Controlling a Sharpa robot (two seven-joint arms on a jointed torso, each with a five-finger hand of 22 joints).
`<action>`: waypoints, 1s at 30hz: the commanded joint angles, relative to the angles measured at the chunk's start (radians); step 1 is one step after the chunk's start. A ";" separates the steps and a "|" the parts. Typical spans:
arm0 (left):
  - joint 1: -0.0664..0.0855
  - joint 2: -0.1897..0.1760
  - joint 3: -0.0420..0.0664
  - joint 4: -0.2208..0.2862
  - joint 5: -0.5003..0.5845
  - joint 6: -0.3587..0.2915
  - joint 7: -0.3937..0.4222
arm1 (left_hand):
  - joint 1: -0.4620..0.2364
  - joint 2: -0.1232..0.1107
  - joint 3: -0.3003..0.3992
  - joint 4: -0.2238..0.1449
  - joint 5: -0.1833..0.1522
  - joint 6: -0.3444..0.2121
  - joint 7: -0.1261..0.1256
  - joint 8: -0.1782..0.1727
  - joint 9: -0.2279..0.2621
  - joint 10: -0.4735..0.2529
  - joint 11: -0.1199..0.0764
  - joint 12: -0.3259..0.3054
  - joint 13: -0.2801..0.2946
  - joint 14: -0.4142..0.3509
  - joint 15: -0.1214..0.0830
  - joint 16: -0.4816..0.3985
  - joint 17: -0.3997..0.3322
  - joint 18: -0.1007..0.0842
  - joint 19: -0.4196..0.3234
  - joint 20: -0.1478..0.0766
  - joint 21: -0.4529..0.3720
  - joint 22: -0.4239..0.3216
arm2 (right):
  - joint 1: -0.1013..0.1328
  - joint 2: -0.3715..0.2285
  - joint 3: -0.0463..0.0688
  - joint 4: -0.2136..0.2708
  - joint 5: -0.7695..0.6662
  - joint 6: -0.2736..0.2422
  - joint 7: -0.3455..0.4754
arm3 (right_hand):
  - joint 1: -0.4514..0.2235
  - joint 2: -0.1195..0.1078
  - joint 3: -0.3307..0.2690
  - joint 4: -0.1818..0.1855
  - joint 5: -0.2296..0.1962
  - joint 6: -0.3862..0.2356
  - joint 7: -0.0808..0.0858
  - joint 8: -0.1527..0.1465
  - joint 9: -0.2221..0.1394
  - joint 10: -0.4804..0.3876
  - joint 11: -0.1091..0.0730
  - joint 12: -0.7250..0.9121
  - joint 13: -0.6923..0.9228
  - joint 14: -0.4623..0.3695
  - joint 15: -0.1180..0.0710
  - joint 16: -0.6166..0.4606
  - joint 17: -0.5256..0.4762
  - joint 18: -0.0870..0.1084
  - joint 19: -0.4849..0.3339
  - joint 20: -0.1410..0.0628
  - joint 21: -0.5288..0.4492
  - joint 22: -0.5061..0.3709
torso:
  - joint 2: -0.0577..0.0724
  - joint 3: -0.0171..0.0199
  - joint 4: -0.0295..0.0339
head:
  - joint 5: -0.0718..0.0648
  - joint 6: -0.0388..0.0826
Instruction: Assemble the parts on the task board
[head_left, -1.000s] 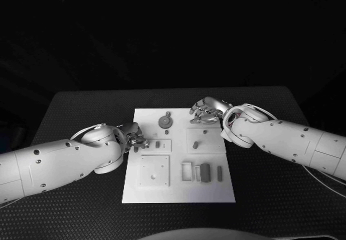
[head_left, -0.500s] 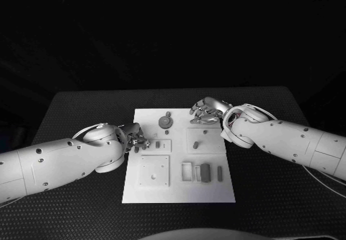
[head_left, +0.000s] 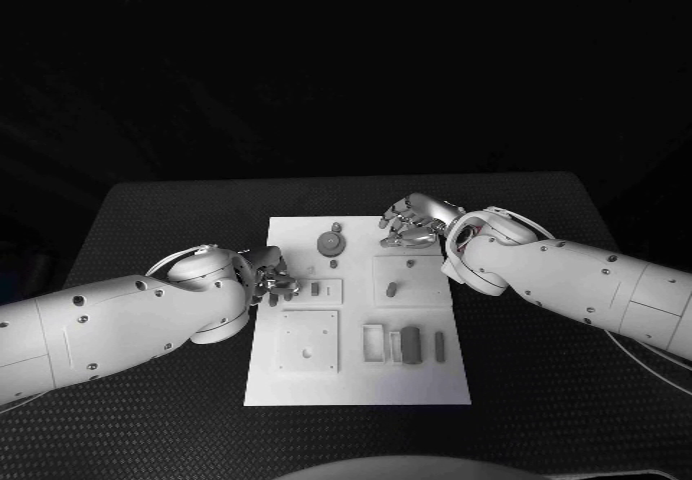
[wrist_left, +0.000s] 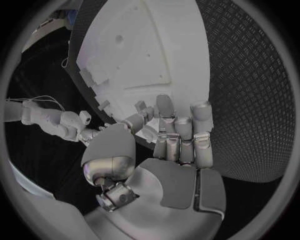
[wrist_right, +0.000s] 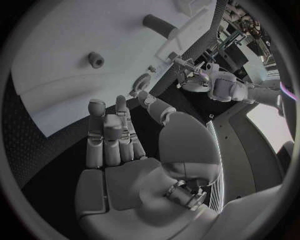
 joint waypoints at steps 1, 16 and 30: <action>-0.008 0.002 -0.006 0.001 -0.003 0.049 -0.010 | 0.000 0.007 0.005 0.000 -0.003 0.085 -0.018 0.007 -0.001 -0.013 -0.020 0.007 -0.001 0.055 -0.060 0.004 0.000 0.056 0.023 -0.025 0.005 0.022 | -0.001 0.000 0.000 0.001 -0.002 0.004 0.008 | -0.005 0.000 -0.001 0.003 0.001 -0.002 0.008 0.006 -0.002 -0.001 0.006 0.005 0.002 -0.007 0.001 -0.004 -0.001 0.059 0.001 -0.009 -0.004 0.020 | 0.000 -0.0007 0.0006 | 0.000 -0.001; -0.008 0.001 -0.006 -0.001 0.005 0.039 -0.008 | -0.076 -0.054 -0.116 0.059 -0.039 0.078 -0.018 0.001 0.022 -0.015 -0.020 0.013 -0.023 0.053 -0.061 0.004 -0.003 0.058 0.014 -0.028 0.010 0.018 | -0.001 0.000 0.000 0.002 -0.001 0.004 0.007 | -0.005 0.000 -0.001 0.002 0.001 -0.002 0.008 0.007 -0.002 -0.001 0.006 0.005 0.002 -0.007 0.001 -0.005 -0.001 0.059 0.001 -0.009 -0.004 0.020 | 0.000 -0.0008 0.0003 | 0.000 -0.001; -0.008 -0.005 -0.006 0.001 0.006 0.018 -0.005 | -0.078 -0.071 -0.130 0.096 -0.051 0.077 -0.019 -0.002 0.028 -0.016 -0.021 0.015 -0.030 0.052 -0.062 0.003 -0.004 0.062 0.011 -0.029 0.008 0.018 | -0.001 0.000 0.000 0.001 -0.001 0.003 0.008 | -0.005 0.000 -0.001 0.002 0.001 -0.002 0.008 0.007 -0.002 -0.001 0.006 0.005 0.002 -0.007 0.001 -0.005 -0.001 0.059 0.001 -0.009 -0.004 0.020 | 0.000 -0.0006 -0.0002 | 0.000 0.001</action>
